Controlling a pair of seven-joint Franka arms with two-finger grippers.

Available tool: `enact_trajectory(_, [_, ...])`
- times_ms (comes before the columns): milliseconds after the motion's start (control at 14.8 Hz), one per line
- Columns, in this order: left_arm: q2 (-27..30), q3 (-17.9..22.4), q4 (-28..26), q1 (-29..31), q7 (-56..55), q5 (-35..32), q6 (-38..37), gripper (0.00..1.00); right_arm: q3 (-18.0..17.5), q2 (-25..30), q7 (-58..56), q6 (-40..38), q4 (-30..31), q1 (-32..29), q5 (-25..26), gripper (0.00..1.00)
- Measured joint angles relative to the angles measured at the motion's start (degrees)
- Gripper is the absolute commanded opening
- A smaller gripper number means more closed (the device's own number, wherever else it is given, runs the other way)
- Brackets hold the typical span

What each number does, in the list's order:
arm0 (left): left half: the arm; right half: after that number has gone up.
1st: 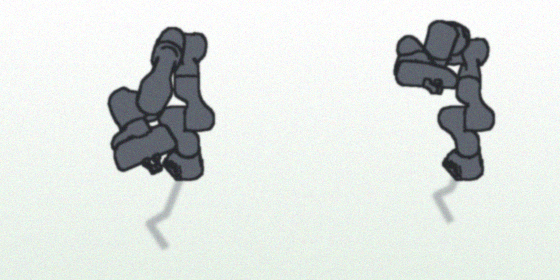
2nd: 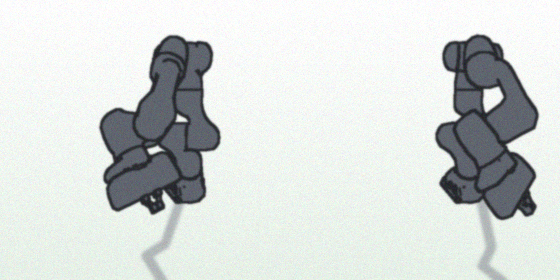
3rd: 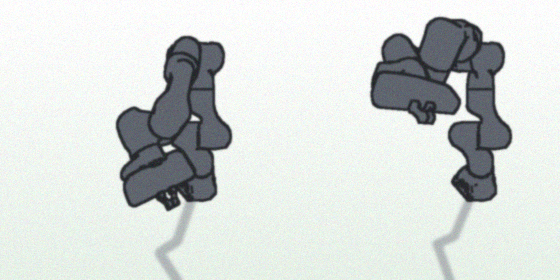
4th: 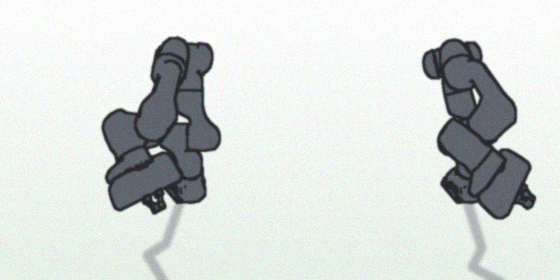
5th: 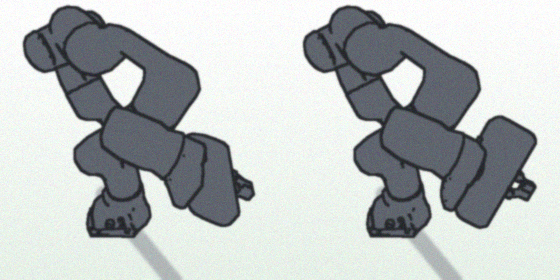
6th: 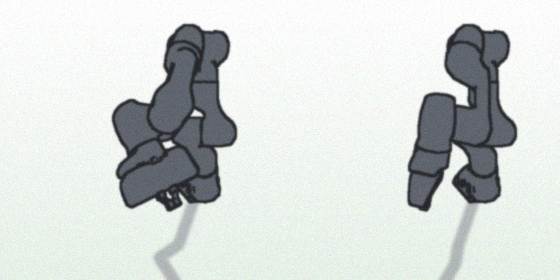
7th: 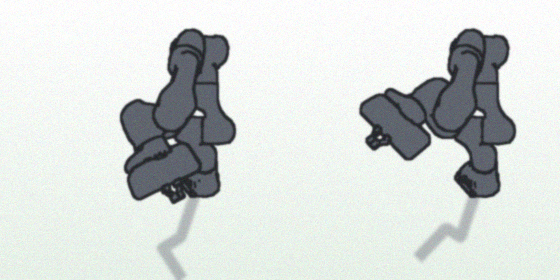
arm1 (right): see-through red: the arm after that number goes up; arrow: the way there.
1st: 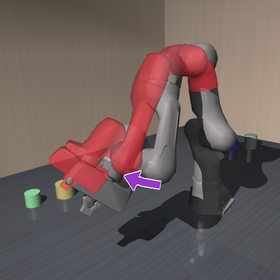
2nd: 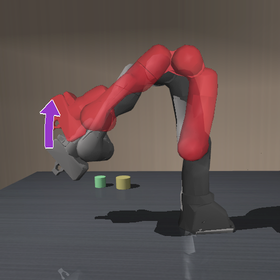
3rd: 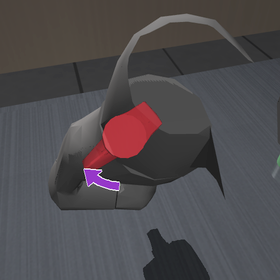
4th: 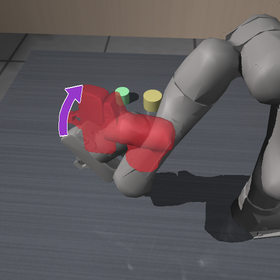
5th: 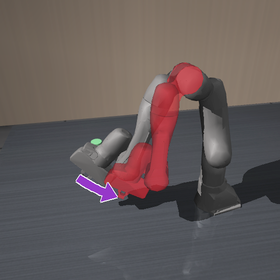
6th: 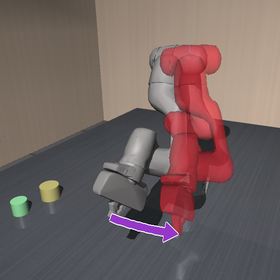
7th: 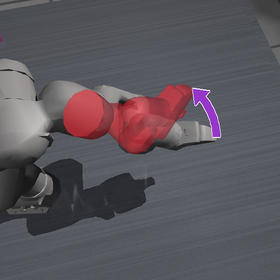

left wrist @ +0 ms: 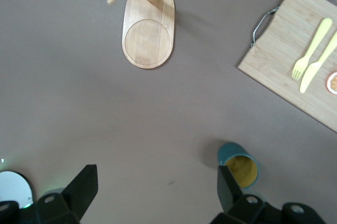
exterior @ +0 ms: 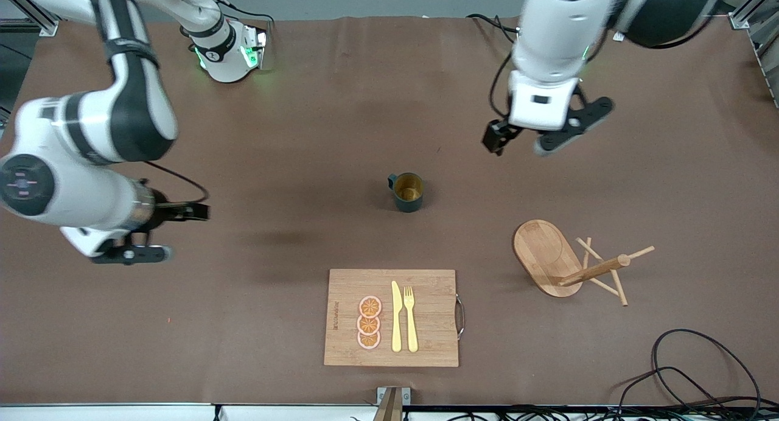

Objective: Pass cup and hang on rack
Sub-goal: 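Lower the left gripper to the mug handle while the right gripper withdraws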

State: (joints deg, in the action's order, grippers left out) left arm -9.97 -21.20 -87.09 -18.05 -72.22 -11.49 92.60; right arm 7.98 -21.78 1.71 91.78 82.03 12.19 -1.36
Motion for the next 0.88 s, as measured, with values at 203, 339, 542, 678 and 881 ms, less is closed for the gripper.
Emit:
enact_trajectory(203, [-5.0, -0.1, -0.1, -9.0, -11.7, -8.2, 0.2, 1.00, 0.0, 3.0, -5.2, 0.0, 3.1, -4.8, 1.0, 1.00])
enact_trajectory(339, [-9.5, -0.1, 0.1, -15.0, -19.9, -14.3, 1.0, 1.00, 0.0, 4.7, -7.3, -0.2, 3.9, -7.8, 1.2, 1.00])
enact_trajectory(542, [-18.0, 0.0, 3.0, -21.4, -30.8, -22.1, 2.4, 1.00, 0.0, 6.3, -11.2, -0.2, 4.1, -11.4, 1.3, 1.00])
enact_trajectory(678, [-24.0, 0.4, 6.8, -24.6, -37.0, -26.3, 3.0, 1.00, -0.1, 6.8, -11.5, -0.2, 3.9, -12.7, 1.5, 1.00])
enact_trajectory(881, [-30.6, 0.7, 10.4, -27.5, -44.1, -32.1, 5.8, 1.00, -0.6, 7.0, -11.5, -0.8, 2.2, -12.7, 3.4, 1.00])
